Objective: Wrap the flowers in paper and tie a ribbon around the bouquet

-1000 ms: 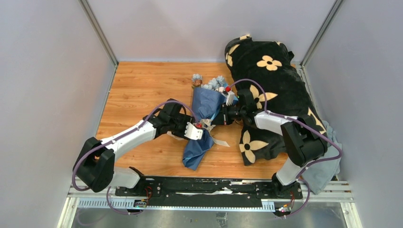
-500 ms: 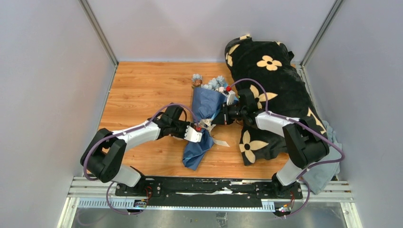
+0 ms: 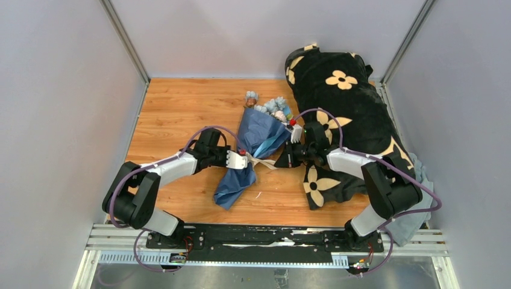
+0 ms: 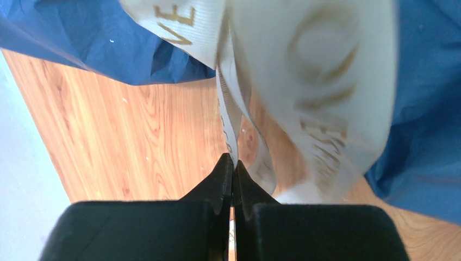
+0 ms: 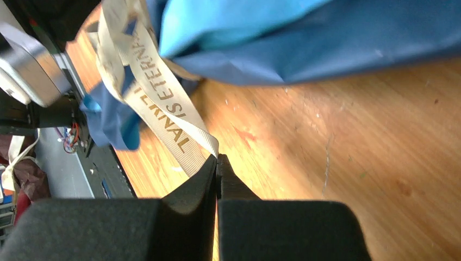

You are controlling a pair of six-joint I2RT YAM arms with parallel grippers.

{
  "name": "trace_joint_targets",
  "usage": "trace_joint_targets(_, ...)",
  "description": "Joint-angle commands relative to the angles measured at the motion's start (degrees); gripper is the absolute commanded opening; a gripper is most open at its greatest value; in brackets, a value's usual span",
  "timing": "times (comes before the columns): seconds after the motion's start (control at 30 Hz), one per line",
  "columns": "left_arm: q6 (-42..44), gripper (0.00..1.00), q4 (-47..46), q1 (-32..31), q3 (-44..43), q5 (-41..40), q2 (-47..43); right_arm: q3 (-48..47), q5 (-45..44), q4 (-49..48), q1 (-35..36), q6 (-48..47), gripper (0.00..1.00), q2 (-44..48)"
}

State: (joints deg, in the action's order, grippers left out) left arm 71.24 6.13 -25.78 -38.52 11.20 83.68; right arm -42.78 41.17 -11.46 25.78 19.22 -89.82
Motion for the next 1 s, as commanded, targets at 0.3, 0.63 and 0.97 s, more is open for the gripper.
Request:
trace_joint_targets(0.3,-1.8,0.0,3.8,2.2,-1.5,1.9,-1.8,1.1,-1.1,7.5,0.1,-4.2,0.0,-0.2)
trace_joint_targets(0.63,1.2,0.0,4.8,3.4,0.0,4.7,-2.5,-0.1,-0.1,8.5,-1.5,-4.7,0.0,-4.4)
trace_joint_targets(0.97,3.6,0.13,7.6,1.3,0.6,4.7,-4.4,-5.5,0.4,12.9,-1.1,-7.2,0.0,-5.6)
